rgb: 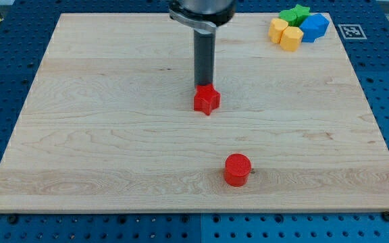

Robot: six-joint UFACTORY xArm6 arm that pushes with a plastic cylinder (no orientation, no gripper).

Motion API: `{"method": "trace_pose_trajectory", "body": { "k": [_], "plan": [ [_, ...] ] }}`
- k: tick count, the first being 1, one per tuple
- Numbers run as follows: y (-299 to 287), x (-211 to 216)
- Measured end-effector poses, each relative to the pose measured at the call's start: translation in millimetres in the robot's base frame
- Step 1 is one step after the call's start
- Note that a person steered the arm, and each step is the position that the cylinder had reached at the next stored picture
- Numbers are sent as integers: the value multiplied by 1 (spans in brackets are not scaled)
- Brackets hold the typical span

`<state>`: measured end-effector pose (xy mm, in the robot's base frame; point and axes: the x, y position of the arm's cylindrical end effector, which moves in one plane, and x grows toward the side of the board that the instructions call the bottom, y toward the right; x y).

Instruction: Slide the red star to the left side of red circle

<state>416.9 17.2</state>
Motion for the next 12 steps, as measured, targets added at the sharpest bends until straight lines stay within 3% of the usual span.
{"method": "trace_pose_trajectory", "body": {
  "k": [4, 8, 12],
  "plan": [
    [29, 72],
    [7, 57],
    [-3, 119]
  ]
}}
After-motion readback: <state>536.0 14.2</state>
